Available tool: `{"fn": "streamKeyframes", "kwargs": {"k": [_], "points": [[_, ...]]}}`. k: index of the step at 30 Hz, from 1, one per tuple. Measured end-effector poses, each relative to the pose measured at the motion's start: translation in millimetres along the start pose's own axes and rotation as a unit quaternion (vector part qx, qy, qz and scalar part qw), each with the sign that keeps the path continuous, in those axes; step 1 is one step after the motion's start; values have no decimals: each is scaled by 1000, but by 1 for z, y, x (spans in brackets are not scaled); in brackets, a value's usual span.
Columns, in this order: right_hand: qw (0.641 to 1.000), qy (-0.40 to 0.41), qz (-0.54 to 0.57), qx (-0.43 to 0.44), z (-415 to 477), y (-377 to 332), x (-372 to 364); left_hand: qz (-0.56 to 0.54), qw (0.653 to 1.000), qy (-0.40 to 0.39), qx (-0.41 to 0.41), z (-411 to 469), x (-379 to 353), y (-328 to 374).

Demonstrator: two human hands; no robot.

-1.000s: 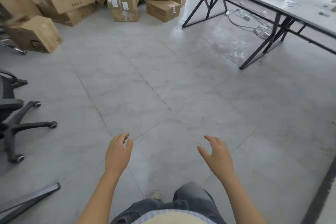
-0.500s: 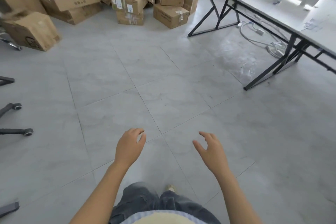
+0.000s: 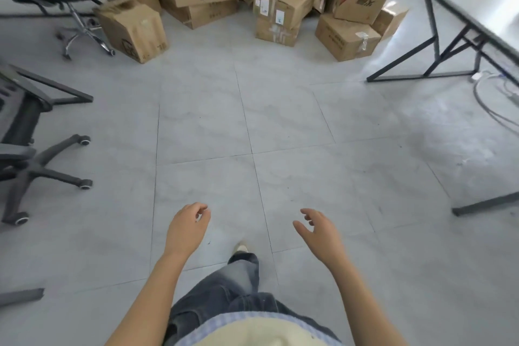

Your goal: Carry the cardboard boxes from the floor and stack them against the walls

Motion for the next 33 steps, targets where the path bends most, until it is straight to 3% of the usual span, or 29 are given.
{"fn": "streamKeyframes", "kwargs": {"k": [5,14,22,25,33], "points": [[998,-53,-38,19,106,-51,34,-25,999,20,16,102,22,48],[980,-178,-90,10,256,-84,60,9,997,-44,65,231,-10,98],[991,-93,-83,49,467,-137,171,-39,998,29,27,415,-14,227],[994,-62,-63,56,524,-155,200,-30,999,22,8,463,-20,264],[988,-133,-61,45,653,-187,205,-78,992,9,100,602,-32,274]]}}
Point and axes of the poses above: each hand's wrist, its own z-axis towards the middle knuckle, its own x-axis out of the back of the hand, y = z × x, the point moved 3 cm from there along z, towards the middle knuckle, and after that the axes turned 2 degrees about y, right-handed, at the moved point
